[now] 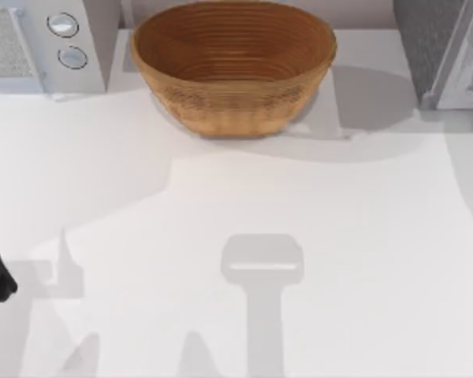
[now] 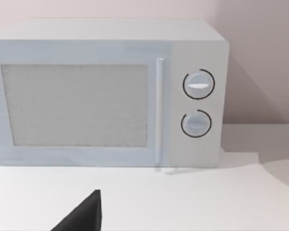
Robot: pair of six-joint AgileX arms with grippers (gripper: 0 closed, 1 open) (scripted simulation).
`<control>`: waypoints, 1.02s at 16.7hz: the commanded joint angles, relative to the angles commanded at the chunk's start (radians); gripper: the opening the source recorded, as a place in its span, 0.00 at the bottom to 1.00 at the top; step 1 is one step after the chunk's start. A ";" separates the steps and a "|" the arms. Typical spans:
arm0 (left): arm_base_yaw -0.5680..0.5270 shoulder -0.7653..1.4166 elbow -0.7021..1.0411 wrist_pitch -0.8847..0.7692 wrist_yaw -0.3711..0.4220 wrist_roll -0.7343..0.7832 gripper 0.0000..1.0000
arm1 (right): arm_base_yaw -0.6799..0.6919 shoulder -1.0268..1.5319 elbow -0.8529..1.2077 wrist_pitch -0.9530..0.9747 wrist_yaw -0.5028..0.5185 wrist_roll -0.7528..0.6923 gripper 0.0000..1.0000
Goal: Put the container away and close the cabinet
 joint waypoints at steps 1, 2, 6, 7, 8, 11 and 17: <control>0.000 0.000 0.000 0.000 0.000 0.000 1.00 | 0.066 -0.001 0.000 -0.003 0.066 -0.002 1.00; 0.000 0.000 0.000 0.000 0.000 0.000 1.00 | 0.126 -0.002 0.000 -0.006 0.126 -0.005 1.00; 0.000 0.000 0.000 0.000 0.000 0.000 1.00 | 0.299 -0.004 -0.001 -0.014 0.299 -0.014 1.00; 0.000 0.000 0.000 0.000 0.000 0.000 1.00 | 0.321 -0.005 -0.001 -0.015 0.320 -0.015 1.00; 0.000 0.000 0.000 0.000 0.000 0.000 1.00 | 0.332 -0.005 0.000 -0.016 0.331 -0.016 1.00; 0.000 0.000 0.000 0.000 0.000 0.000 1.00 | 0.334 -0.005 0.000 -0.016 0.333 -0.016 1.00; 0.000 0.000 0.000 0.000 0.000 0.000 1.00 | 0.281 0.036 0.051 -0.003 0.315 -0.026 1.00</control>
